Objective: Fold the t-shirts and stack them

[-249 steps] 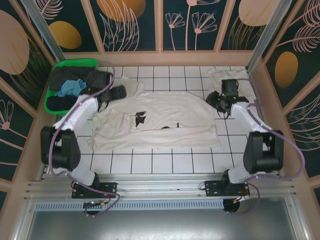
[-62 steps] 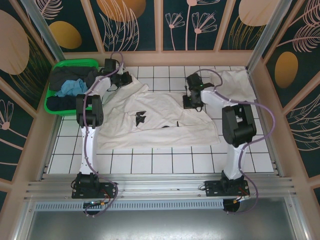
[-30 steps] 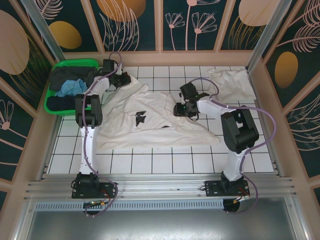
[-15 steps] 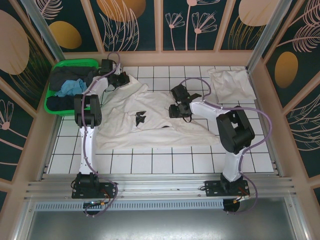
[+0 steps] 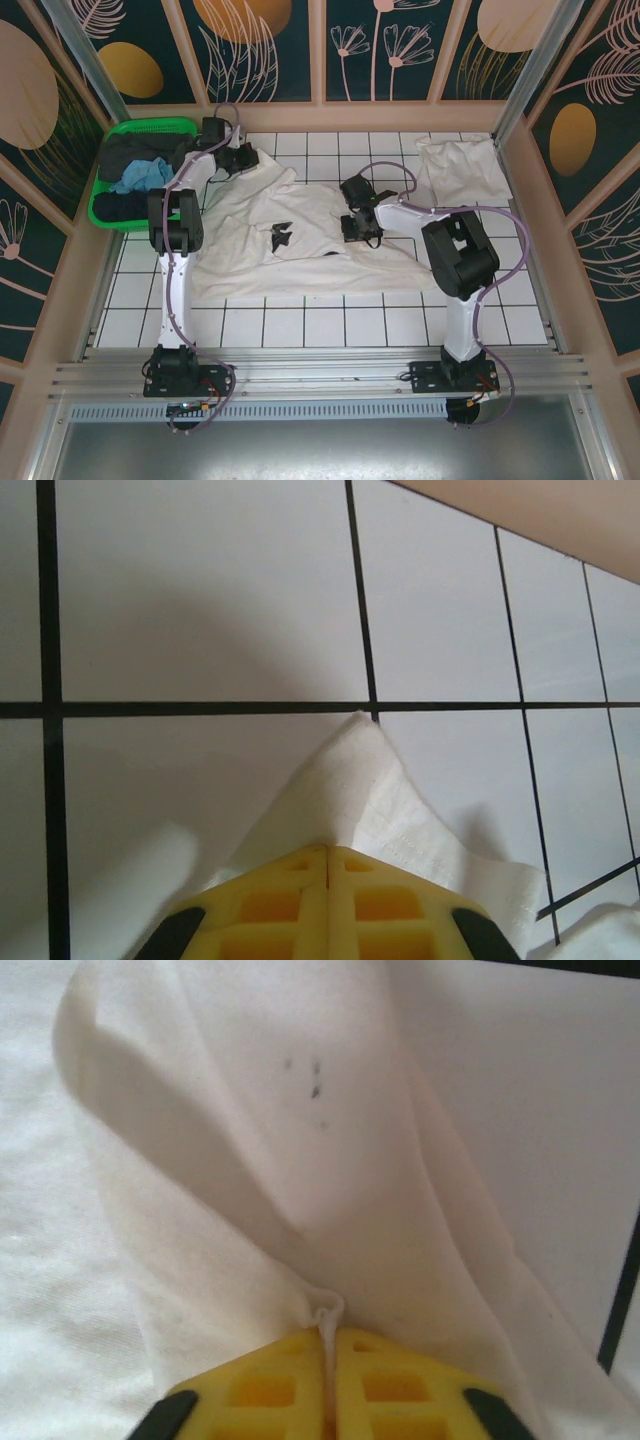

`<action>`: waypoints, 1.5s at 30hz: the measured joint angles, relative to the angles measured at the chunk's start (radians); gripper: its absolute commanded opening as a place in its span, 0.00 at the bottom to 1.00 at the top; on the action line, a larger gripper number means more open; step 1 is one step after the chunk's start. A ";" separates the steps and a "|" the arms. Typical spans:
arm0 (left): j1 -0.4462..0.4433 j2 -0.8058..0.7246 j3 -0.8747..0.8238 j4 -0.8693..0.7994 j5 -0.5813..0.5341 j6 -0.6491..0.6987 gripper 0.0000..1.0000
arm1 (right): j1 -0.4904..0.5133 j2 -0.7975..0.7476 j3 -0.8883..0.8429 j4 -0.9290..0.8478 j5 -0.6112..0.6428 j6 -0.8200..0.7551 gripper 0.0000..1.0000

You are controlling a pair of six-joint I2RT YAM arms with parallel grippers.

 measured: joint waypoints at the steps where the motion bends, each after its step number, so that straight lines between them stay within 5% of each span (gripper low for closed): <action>1: 0.000 0.000 0.006 -0.002 0.001 0.000 0.00 | -0.004 0.000 0.009 -0.011 0.008 -0.006 0.01; 12: 0.003 0.000 0.017 0.032 0.058 -0.013 0.00 | -0.256 -0.032 0.114 -0.068 0.081 -0.143 0.00; 22: 0.007 -0.041 -0.034 0.081 0.094 -0.092 0.00 | -0.418 0.193 0.396 -0.083 0.078 -0.241 0.00; 31: 0.008 -0.460 -0.438 0.149 0.094 -0.097 0.00 | -0.452 0.151 0.381 -0.071 -0.045 -0.312 0.00; 38: 0.007 -0.843 -0.874 0.230 0.099 -0.087 0.00 | -0.455 -0.082 0.123 0.050 -0.208 -0.335 0.00; 45: 0.007 -1.166 -1.217 0.225 0.044 -0.068 0.00 | -0.480 -0.316 -0.146 0.130 -0.207 -0.300 0.01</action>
